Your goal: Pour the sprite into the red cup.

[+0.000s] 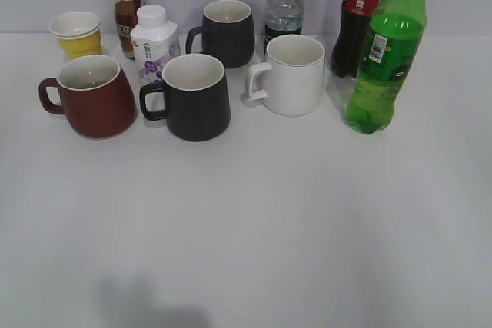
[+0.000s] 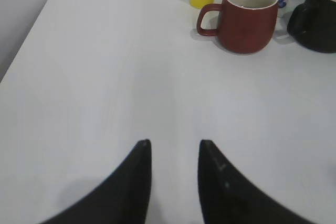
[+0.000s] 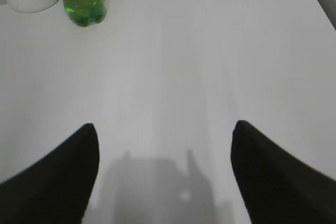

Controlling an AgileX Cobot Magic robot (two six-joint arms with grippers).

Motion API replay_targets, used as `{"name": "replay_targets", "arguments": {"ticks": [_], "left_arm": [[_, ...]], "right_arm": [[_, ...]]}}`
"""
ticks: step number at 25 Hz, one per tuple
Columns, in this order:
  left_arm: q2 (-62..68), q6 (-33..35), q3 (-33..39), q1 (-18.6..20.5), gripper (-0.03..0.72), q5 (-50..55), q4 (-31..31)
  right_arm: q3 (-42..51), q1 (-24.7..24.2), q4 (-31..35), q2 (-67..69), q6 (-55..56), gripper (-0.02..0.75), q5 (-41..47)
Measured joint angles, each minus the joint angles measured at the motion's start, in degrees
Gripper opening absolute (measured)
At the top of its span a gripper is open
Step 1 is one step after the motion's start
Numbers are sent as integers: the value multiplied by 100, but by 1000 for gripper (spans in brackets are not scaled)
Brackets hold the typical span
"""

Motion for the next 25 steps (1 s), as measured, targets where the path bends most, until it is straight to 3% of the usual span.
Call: {"name": "replay_targets", "arguments": {"ticks": [25], "left_arm": [[0, 33, 0, 0, 240, 0, 0]], "right_arm": [[0, 0, 0, 0, 0, 586, -4]]}}
